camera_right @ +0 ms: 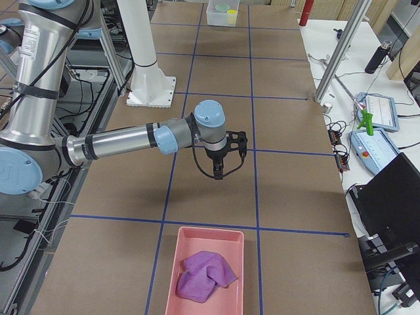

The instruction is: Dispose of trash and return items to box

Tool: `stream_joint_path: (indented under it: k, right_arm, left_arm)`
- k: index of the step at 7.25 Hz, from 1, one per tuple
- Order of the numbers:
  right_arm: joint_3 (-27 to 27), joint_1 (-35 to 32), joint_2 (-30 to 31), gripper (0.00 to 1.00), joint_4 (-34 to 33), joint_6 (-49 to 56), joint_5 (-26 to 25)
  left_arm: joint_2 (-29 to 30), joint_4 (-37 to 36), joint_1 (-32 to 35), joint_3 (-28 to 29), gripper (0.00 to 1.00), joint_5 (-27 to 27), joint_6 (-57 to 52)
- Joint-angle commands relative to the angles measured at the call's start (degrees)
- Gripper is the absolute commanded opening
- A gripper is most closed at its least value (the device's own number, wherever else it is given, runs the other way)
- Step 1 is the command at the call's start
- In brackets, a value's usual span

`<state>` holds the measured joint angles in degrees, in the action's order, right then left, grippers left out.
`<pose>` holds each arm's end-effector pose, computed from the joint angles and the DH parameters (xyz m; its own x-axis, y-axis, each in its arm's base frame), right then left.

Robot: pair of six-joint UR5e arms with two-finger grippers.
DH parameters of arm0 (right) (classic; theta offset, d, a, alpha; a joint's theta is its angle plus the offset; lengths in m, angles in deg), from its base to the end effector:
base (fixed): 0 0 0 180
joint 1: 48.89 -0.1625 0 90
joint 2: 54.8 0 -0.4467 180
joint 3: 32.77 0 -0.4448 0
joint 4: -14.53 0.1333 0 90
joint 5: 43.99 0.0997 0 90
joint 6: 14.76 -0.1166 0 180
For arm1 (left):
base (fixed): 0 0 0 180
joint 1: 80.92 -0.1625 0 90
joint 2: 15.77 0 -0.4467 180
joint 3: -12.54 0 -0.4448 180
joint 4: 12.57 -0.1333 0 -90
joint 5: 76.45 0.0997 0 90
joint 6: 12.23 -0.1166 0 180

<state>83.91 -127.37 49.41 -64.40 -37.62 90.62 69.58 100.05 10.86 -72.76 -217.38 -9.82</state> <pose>-0.0393 -0.4504 0.5358 0.6623 -0.0353 0.7484 -0.0805 0.9898 0.1179 -0.0588 -0.5150 0.7286 0.6337 0.1175 -0.7646 0.0569 0.9786 0.1976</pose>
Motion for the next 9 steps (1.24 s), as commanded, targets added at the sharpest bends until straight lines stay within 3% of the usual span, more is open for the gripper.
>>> stream_joint_path:
  k: [1,2,3,9]
  right_arm:
    - [-0.05,0.08,0.55,1.0,0.0,-0.08,-0.22]
    - [-0.13,0.08,0.81,1.0,-0.09,-0.08,-0.57]
    - [-0.22,0.08,1.86,1.0,0.0,0.18,-1.71]
    - [0.04,-0.1,2.57,1.0,0.17,1.06,-0.93]
  left_arm:
    - [-3.08,-9.19,-4.84,-17.45,0.98,1.62,5.76]
    - [-3.26,-19.01,-5.98,-25.27,0.98,5.45,5.76]
    - [-3.17,-22.33,-6.17,-28.31,0.98,6.19,5.85]
    - [-2.03,-21.83,-8.9,-27.47,0.98,6.37,8.49]
